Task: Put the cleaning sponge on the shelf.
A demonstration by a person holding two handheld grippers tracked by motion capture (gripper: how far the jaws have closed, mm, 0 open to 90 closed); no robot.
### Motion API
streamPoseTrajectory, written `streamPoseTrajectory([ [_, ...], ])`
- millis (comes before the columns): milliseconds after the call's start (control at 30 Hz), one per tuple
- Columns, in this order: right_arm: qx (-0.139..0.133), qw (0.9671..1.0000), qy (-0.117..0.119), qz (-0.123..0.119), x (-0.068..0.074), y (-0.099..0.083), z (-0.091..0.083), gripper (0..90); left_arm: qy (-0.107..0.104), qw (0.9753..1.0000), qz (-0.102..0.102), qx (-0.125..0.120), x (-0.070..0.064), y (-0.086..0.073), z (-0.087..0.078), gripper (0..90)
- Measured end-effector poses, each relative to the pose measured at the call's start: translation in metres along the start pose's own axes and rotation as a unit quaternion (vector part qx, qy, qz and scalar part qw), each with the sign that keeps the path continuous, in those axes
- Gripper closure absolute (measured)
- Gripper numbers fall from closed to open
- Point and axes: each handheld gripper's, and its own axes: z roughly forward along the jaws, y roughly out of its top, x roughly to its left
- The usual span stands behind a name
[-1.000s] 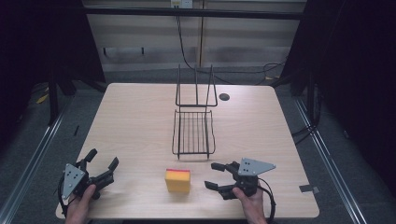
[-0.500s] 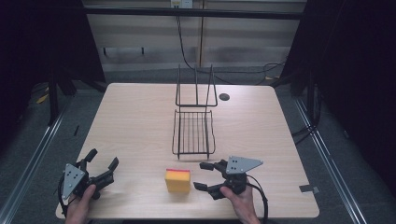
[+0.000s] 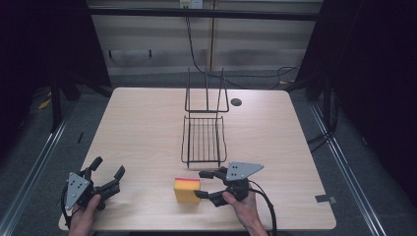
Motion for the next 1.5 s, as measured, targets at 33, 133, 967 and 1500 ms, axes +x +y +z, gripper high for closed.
streamPoseTrajectory([
  [33, 0.000, 1.0000, 0.002, -0.002, 0.000, 0.000, 0.002, 37.9, 0.000, 1.0000, 0.002, 0.000, 0.000, 0.000, 0.000, 15.5],
  [133, -0.003, 1.0000, 0.008, -0.005, -0.001, 0.000, 0.006, 39.7, -0.001, 1.0000, -0.001, 0.000, 0.000, 0.000, 0.000, 15.5],
  [967, -0.008, 0.9990, 0.043, -0.013, -0.007, -0.005, 0.032, 56.1, 0.000, 1.0000, 0.000, 0.000, 0.000, 0.000, 0.000, 15.5],
  [1500, -0.023, 0.9987, 0.043, -0.016, -0.008, -0.001, 0.026, 59.6, 0.000, 1.0000, 0.002, 0.002, 0.000, 0.000, 0.000, 15.5],
])
